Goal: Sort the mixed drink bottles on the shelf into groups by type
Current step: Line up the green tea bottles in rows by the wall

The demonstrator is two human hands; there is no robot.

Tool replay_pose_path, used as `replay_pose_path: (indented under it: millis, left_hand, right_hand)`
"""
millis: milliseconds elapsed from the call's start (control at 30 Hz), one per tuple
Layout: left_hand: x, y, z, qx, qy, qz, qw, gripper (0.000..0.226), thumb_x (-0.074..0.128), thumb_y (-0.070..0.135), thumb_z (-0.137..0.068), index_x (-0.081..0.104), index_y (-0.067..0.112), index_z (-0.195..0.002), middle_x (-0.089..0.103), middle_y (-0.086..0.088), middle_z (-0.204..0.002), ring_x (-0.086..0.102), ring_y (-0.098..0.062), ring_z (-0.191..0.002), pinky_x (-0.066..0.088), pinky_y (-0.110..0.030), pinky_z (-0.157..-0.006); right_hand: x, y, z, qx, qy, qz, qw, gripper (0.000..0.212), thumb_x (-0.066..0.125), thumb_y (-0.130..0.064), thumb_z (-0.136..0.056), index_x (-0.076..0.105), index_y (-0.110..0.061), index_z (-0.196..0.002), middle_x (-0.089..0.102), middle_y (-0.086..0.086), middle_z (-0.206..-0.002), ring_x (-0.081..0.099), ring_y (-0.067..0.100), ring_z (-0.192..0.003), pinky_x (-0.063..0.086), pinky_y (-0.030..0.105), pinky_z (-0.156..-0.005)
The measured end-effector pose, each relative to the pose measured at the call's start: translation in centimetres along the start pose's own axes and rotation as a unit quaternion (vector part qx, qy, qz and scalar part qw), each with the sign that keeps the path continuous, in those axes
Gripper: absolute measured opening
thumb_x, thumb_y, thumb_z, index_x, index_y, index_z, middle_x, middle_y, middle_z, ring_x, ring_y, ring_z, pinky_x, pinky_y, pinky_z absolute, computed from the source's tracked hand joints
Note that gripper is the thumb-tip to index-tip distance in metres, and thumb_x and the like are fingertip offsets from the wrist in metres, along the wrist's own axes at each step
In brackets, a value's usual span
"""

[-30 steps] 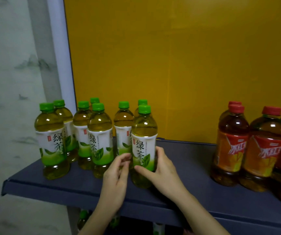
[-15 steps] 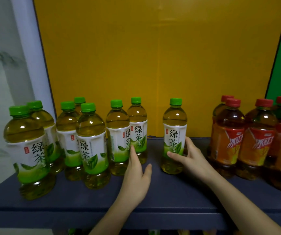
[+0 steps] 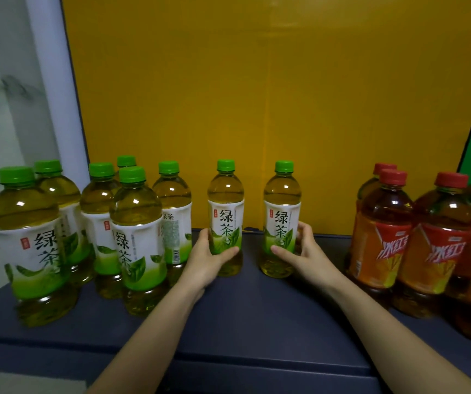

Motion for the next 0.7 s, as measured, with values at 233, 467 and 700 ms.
replay_pose_path:
  millis: [233, 467, 700]
  left_hand:
    - [1.8, 0.7, -0.2, 0.027, -0.097, 0.028, 0.995, 0.057, 0.070, 0.006, -0.078, 0.043, 0.020, -0.126, 0.055, 0.010, -0.116, 0.053, 0.006, -0.099, 0.047, -0.006, -0.070]
    - [2.1, 0.4, -0.5, 0.032, -0.090, 0.022, 0.995, 0.063, 0.071, 0.010, -0.078, 0.040, 0.019, -0.133, 0.055, 0.005, -0.126, 0.054, -0.001, -0.107, 0.050, -0.010, -0.078]
    - [2.2, 0.7, 0.1, 0.033, -0.097, -0.017, 0.995, 0.065, 0.070, 0.019, -0.081, 0.036, 0.021, -0.137, 0.051, 0.005, -0.133, 0.051, 0.000, -0.109, 0.045, -0.013, -0.086]
  right_hand:
    - [0.1, 0.0, -0.2, -0.037, -0.001, 0.036, 0.999, 0.071, 0.066, -0.024, -0.083, 0.023, -0.025, -0.139, 0.050, -0.015, -0.122, 0.049, 0.004, -0.116, 0.044, 0.028, -0.098]
    - [0.2, -0.1, 0.0, -0.056, 0.006, 0.054, 0.997, 0.067, 0.065, -0.023, -0.084, 0.025, -0.026, -0.138, 0.049, -0.019, -0.119, 0.048, 0.001, -0.115, 0.043, 0.024, -0.096]
    - [0.2, -0.6, 0.4, -0.058, 0.022, 0.057, 0.996, 0.069, 0.068, -0.026, -0.081, 0.030, -0.026, -0.138, 0.048, -0.013, -0.129, 0.046, 0.007, -0.122, 0.042, 0.035, -0.104]
Point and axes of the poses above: each hand's wrist, its own z-axis away from the middle knuckle, its own x-axis out of the palm, y = z × x, the point moved 6 cm from there along -z, towards the middle knuckle
